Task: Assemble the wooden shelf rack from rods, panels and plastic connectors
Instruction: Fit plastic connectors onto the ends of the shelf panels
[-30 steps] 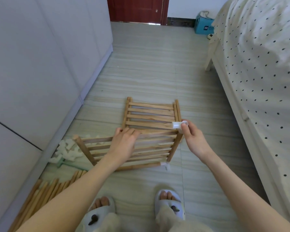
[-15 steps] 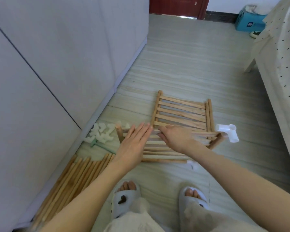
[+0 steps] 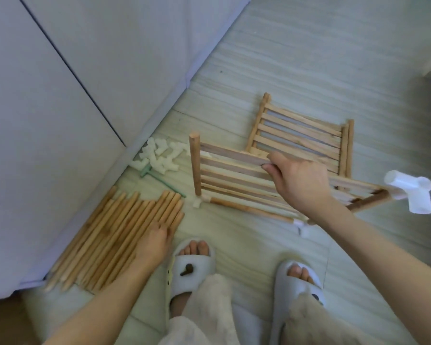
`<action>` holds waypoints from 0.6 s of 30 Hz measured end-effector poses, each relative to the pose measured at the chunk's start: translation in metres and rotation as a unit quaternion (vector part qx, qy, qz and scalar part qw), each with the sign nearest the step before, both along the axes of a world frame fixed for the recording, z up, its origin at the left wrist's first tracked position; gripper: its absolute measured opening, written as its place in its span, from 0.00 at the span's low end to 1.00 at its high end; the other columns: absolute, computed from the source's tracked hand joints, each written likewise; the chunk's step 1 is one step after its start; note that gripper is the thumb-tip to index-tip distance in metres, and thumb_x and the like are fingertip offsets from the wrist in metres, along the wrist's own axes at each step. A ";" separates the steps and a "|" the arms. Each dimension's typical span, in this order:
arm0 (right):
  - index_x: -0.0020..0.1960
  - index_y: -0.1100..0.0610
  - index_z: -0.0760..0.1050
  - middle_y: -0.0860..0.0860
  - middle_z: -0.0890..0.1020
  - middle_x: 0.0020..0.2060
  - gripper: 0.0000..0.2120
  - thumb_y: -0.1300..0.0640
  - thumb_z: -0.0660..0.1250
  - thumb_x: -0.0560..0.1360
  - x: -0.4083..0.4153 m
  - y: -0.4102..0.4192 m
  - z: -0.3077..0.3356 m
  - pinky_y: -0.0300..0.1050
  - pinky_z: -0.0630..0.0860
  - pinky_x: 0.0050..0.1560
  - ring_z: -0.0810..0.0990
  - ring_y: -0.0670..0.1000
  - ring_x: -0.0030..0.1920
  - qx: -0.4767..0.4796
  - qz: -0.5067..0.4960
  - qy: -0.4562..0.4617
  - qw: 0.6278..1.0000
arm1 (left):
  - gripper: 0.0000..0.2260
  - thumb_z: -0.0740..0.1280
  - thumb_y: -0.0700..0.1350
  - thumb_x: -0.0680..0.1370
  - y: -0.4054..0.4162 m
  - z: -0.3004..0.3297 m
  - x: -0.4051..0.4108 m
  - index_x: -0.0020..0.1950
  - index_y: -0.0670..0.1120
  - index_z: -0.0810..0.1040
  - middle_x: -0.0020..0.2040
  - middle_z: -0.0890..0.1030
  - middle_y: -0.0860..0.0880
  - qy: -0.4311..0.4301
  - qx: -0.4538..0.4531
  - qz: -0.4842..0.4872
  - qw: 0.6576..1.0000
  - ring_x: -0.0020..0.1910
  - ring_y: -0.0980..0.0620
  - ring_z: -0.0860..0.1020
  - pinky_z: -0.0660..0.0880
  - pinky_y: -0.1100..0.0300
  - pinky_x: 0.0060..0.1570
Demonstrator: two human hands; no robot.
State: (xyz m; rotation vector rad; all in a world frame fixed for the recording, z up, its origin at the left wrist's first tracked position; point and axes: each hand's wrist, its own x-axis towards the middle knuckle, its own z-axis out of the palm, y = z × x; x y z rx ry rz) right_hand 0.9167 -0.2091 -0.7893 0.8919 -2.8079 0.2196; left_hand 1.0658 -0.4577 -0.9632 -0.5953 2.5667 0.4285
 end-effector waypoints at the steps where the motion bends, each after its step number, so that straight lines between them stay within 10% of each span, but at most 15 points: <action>1: 0.37 0.62 0.74 0.53 0.72 0.22 0.09 0.59 0.70 0.73 0.000 0.000 -0.001 0.30 0.50 0.27 0.70 0.56 0.18 -0.003 0.001 0.000 1.000 | 0.12 0.55 0.46 0.82 0.004 -0.007 -0.002 0.60 0.42 0.71 0.60 0.72 0.43 -0.009 -0.022 0.002 1.000 0.55 0.45 0.75 0.70 0.55 0.47; 10: 0.38 0.62 0.73 0.49 0.66 0.25 0.09 0.59 0.69 0.74 0.000 0.001 -0.002 0.31 0.48 0.27 0.60 0.50 0.22 0.007 0.009 -0.014 1.000 | 0.10 0.52 0.45 0.82 0.014 -0.026 -0.007 0.60 0.43 0.67 0.55 0.77 0.44 -0.017 -0.066 -0.023 0.997 0.49 0.45 0.78 0.70 0.55 0.41; 14: 0.44 0.62 0.73 0.54 0.76 0.32 0.08 0.57 0.64 0.78 -0.002 0.003 -0.008 0.36 0.49 0.26 0.75 0.58 0.28 0.034 0.020 -0.007 0.999 | 0.14 0.52 0.48 0.82 0.010 0.014 -0.004 0.63 0.42 0.67 0.42 0.79 0.45 0.122 0.005 -0.031 0.992 0.33 0.49 0.73 0.66 0.56 0.31; 18: 0.56 0.58 0.68 0.53 0.77 0.50 0.11 0.52 0.54 0.81 -0.003 0.006 -0.009 0.45 0.64 0.35 0.76 0.58 0.46 0.066 0.011 -0.051 0.996 | 0.15 0.56 0.50 0.81 0.024 0.082 -0.005 0.64 0.45 0.70 0.51 0.78 0.47 0.261 0.016 -0.098 0.960 0.44 0.48 0.78 0.76 0.50 0.37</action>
